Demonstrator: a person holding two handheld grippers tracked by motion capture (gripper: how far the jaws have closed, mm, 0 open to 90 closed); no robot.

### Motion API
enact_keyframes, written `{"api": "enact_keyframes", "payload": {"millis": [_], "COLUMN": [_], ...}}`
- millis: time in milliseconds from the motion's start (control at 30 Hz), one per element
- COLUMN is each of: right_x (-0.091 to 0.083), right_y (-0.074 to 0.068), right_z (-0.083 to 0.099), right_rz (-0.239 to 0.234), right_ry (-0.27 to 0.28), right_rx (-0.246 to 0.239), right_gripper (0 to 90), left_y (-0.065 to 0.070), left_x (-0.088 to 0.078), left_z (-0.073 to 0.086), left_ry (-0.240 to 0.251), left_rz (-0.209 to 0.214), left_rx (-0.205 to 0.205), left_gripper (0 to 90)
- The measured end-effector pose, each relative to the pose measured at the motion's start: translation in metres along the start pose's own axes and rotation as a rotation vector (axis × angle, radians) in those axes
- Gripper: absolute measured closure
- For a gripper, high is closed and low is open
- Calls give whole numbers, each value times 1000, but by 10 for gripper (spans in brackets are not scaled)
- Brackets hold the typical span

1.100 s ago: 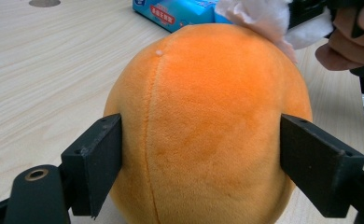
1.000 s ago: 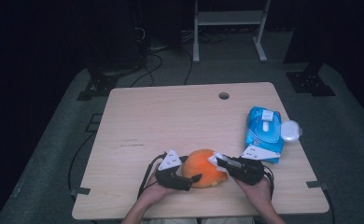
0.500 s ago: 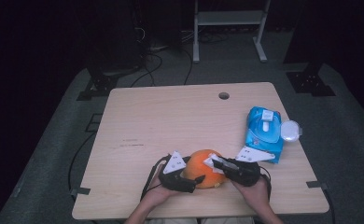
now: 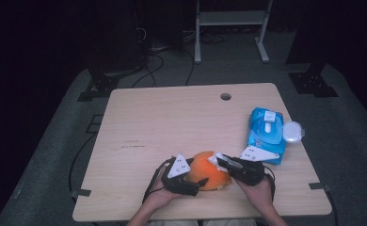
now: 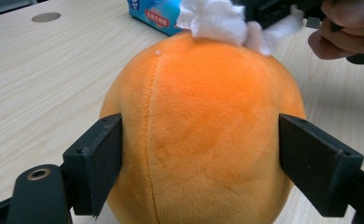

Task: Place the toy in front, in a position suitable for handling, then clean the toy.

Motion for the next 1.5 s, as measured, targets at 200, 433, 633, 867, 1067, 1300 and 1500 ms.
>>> {"api": "enact_keyframes", "payload": {"millis": [200,433,633,867,1067,1300,1500], "right_x": [12,10,14,12,19,6,8], "right_y": [-26,-16,-29,-11,-28,-5,-12], "right_z": [-3,-1,-5,-5,-6,-2,-1], "right_rz": [-54,-56,-96,-81,-102,-40,-83], "right_ry": [-24,-28,-11,-21,-39,-31,-14], "right_rx": [-71,-44,-64,2,-70,30,22], "right_gripper": [780,778,776,777,781,782,779], "left_y": [-6,-11,-13,-18,-19,-18,-19], "left_x": [-7,-2,-5,-12,-8,-8,-6], "left_z": [7,11,15,3,4,-2,1], "left_ry": [13,7,-29,53,49,84,14], "left_rz": [16,60,58,97,60,88,43], "left_rx": [-45,-175,-158,-194,-153,-153,-140], "left_gripper": [152,114,236,152,251,178,277]}}
Point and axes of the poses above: each handheld gripper's, and its own axes: x roughly forward along the jaws, z roughly out of its underside, y roughly to its right, the point moved 7 cm from there along x, roughly forward along the jaws, and after that the axes turned 5 degrees about x, right-handed, at the moved point
